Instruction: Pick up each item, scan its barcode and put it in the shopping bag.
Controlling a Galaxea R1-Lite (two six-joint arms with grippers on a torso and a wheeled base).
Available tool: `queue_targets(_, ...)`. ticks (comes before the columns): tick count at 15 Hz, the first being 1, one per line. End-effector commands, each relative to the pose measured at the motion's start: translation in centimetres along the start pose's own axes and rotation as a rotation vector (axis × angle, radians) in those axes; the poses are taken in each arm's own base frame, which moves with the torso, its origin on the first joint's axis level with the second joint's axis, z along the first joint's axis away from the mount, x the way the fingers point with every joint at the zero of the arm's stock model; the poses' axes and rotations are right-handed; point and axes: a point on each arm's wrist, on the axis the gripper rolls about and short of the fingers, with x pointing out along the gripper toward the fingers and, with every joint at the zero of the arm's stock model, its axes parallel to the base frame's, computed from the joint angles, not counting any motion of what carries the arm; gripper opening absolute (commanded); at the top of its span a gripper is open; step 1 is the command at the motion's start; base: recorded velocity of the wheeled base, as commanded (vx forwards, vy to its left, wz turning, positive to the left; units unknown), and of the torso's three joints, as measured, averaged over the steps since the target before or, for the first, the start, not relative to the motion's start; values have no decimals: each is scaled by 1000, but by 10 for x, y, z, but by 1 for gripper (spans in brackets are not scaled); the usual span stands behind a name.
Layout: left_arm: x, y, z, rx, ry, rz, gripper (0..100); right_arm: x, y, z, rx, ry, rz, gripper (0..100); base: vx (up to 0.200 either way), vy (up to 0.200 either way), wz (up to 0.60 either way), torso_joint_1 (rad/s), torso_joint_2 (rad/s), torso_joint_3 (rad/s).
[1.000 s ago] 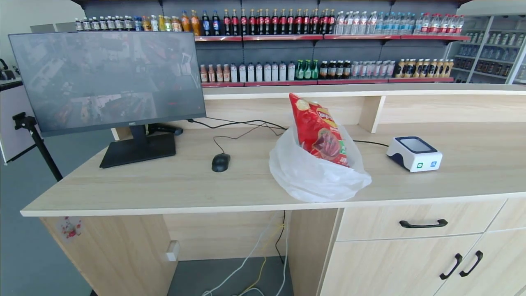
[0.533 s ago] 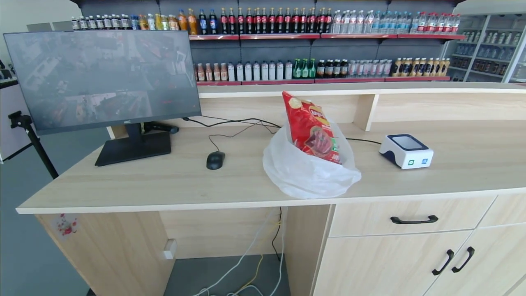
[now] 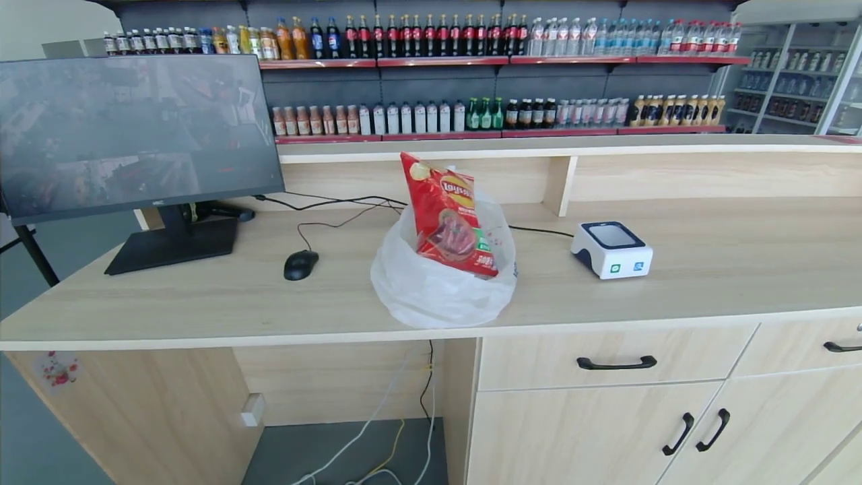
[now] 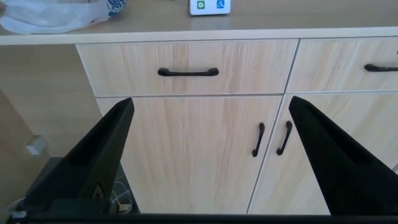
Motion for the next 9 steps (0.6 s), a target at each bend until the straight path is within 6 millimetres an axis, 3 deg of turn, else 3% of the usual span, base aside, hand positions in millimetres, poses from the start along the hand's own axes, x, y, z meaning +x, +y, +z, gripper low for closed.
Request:
queue_targets(1, 0, 0, 0, -1, 0, 1, 100, 0, 0, 0, 3, -1, 1, 100, 0, -200, 0, 2, 7, -2)
queue_targets(7, 0, 0, 0, -1, 0, 1, 100, 0, 0, 0, 0, -1, 0, 100, 0, -200, 0, 2, 4, 2)
queue_targets(9, 0, 0, 0, -1, 0, -1, 100, 0, 0, 0, -1, -1, 0, 100, 0, 0, 0, 0, 0, 0)
